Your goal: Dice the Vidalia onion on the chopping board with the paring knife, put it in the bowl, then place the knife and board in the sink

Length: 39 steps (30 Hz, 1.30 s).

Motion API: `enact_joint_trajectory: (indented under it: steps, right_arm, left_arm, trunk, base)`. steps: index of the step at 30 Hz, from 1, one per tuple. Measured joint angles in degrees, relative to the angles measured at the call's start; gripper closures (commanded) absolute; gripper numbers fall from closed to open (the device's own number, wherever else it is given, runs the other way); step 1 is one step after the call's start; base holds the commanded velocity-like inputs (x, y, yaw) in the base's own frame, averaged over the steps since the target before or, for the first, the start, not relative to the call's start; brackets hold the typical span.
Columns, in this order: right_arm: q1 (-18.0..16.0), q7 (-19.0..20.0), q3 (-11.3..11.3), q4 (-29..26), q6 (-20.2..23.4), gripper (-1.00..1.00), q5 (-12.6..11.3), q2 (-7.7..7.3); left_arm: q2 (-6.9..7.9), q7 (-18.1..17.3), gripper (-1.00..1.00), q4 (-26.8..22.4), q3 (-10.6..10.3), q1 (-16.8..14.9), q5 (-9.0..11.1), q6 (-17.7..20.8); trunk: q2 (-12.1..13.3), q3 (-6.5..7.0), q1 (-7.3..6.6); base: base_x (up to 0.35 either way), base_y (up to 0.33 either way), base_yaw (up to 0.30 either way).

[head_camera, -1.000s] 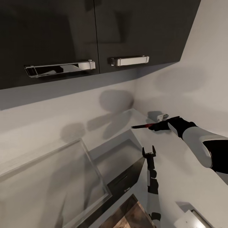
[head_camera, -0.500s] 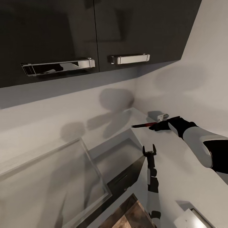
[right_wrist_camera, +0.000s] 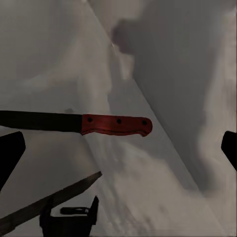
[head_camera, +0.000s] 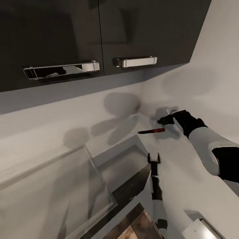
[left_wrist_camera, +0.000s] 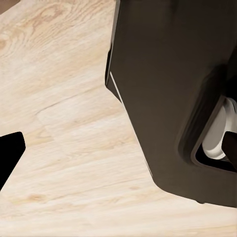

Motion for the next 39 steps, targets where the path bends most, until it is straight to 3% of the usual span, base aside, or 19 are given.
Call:
enact_joint_trajectory:
  steps: [3,6,10,14,16,18,20,29,33,39]
  right_arm:
    - [-0.2,-5.7,-0.1,-7.5,8.6,-1.00,-0.1,2.18]
    - [-1.0,-8.0,-0.1,-10.9,12.1,-1.00,-0.1,4.53]
    - [-3.8,-8.8,-0.2,-11.8,13.5,-1.00,0.1,6.56]
    - [-4.9,-8.4,0.0,-8.7,13.1,-1.00,-0.2,7.34]
    - [-5.1,-6.3,0.1,-3.6,8.2,-1.00,-0.5,7.34]
    - [-5.2,0.0,0.2,0.5,2.3,-1.00,-0.4,6.90]
    - [-5.2,4.1,0.2,1.7,0.8,-1.00,-0.3,6.19]
    - [-5.2,24.0,0.5,2.9,-2.7,-1.00,0.1,-0.25]
    - [-5.2,28.9,0.6,2.9,-4.3,-1.00,0.3,-1.93]
    - [-5.2,31.3,0.6,3.0,-6.6,-1.00,0.6,-3.58]
  left_arm:
    - [-0.01,0.0,-1.00,0.0,0.0,0.0,-0.1,0.0]
    - [-0.04,-0.1,-1.00,-0.1,-0.1,0.0,-0.2,0.0]
    - [-0.09,-0.1,-1.00,-0.1,-0.1,0.0,-0.2,0.0]
    - [-0.08,-0.1,-1.00,-0.1,-0.1,0.0,-0.2,0.0]
    - [-0.01,-0.1,-1.00,-0.1,-0.1,0.0,-0.2,0.0]
    - [0.02,-0.1,-1.00,-0.1,-0.1,0.0,-0.2,0.0]
    - [0.07,0.0,-1.00,-0.1,-0.1,0.0,-0.2,0.0]
    - [0.37,0.1,-1.00,-0.1,0.2,0.0,0.0,0.0]
    - [0.38,0.2,-1.00,-0.1,0.3,0.0,0.1,0.0]
    - [0.38,0.2,-1.00,-0.2,0.3,0.0,0.2,0.0]
  trunk:
    - [0.0,0.00,0.00]
    - [0.0,0.00,0.00]
    - [0.0,0.00,0.00]
    - [0.0,-0.01,0.01]
    - [0.0,-0.01,0.01]
    - [0.0,-0.01,0.01]
    - [0.0,-0.01,0.01]
    - [0.0,0.00,0.00]
    - [0.0,0.00,0.00]
    - [0.0,0.00,0.00]
  base:
    - [0.000,0.000,0.000]
    - [0.000,0.000,0.000]
    - [0.000,0.000,0.000]
    - [0.000,0.000,0.000]
    - [0.000,0.000,0.000]
    - [0.000,0.000,0.000]
    - [0.000,0.000,0.000]
    - [0.000,0.000,0.000]
    - [0.000,0.000,0.000]
    - [0.000,0.000,0.000]
